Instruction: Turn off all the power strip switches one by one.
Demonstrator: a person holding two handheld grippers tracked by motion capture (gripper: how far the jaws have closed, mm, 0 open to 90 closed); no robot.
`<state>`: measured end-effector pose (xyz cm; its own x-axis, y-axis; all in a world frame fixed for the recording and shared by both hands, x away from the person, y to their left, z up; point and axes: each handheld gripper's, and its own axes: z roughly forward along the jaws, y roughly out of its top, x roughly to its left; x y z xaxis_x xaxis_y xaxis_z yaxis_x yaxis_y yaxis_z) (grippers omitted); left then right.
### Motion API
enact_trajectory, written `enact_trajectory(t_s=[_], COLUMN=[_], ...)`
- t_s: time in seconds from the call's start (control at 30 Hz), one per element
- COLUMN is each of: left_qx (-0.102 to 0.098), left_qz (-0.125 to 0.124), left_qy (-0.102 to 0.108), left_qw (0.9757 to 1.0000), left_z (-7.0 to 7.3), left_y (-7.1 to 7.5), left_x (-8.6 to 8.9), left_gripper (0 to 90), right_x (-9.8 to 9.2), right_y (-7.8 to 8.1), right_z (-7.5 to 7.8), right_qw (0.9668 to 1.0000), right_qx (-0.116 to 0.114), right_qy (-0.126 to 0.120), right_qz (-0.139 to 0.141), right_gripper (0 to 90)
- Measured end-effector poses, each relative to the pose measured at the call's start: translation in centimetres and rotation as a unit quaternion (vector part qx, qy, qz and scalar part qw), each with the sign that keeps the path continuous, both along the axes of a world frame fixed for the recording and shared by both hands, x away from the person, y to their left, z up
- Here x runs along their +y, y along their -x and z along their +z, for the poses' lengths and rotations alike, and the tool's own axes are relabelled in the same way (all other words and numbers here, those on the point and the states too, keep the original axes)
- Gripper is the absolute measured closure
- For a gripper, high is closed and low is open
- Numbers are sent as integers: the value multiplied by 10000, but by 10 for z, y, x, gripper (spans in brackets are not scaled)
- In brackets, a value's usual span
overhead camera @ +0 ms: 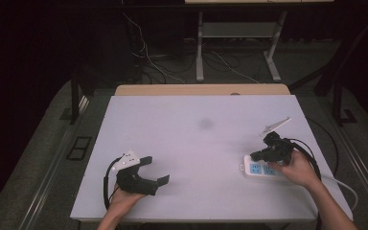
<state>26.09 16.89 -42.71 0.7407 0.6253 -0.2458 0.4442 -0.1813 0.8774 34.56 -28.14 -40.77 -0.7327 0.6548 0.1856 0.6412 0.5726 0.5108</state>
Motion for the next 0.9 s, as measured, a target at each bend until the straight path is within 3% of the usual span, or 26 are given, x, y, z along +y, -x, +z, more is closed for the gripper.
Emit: enact_trajectory(t_s=[0.17,0.33,0.47,0.63,0.9], left_qx=[-7,-10,-14,-2,4], left_qz=[5,15,19,24,29], left_qy=[-5,9,42,34,34], left_qw=[10000,10000,10000,10000,10000], left_z=[0,0,1,1,0], left_y=[0,1,1,0,0], left_x=[0,0,0,0,0], left_gripper=[0,0,0,0,0], right_x=[-2,-7,-5,-8,-8], right_y=[0,-1,0,1,2], right_z=[-1,-5,-4,-7,-6], right_qw=[10000,9995,9998,9994,9994], right_qx=[-17,33,5,-52,-124], right_qy=[-64,-306,-212,-351,-308], right_qz=[39,-19,6,-3,27], right_gripper=[900,900,900,900,900])
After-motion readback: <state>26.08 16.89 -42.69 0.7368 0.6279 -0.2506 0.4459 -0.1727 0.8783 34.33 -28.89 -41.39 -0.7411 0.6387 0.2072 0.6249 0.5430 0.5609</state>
